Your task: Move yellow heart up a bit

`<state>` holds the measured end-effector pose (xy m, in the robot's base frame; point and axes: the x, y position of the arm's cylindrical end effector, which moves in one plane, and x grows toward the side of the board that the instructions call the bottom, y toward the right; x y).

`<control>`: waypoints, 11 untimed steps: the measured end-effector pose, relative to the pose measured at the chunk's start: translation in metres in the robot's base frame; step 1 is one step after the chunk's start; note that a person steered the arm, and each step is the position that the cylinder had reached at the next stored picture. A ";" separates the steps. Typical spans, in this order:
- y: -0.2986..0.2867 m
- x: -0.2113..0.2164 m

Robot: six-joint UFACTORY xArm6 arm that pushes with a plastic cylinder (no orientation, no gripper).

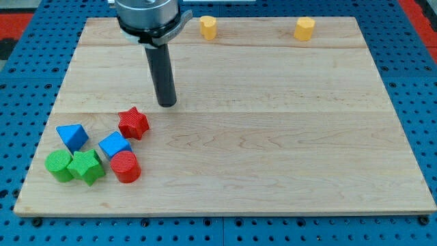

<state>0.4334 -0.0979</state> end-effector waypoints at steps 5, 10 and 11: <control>0.081 -0.145; 0.062 -0.170; 0.052 -0.196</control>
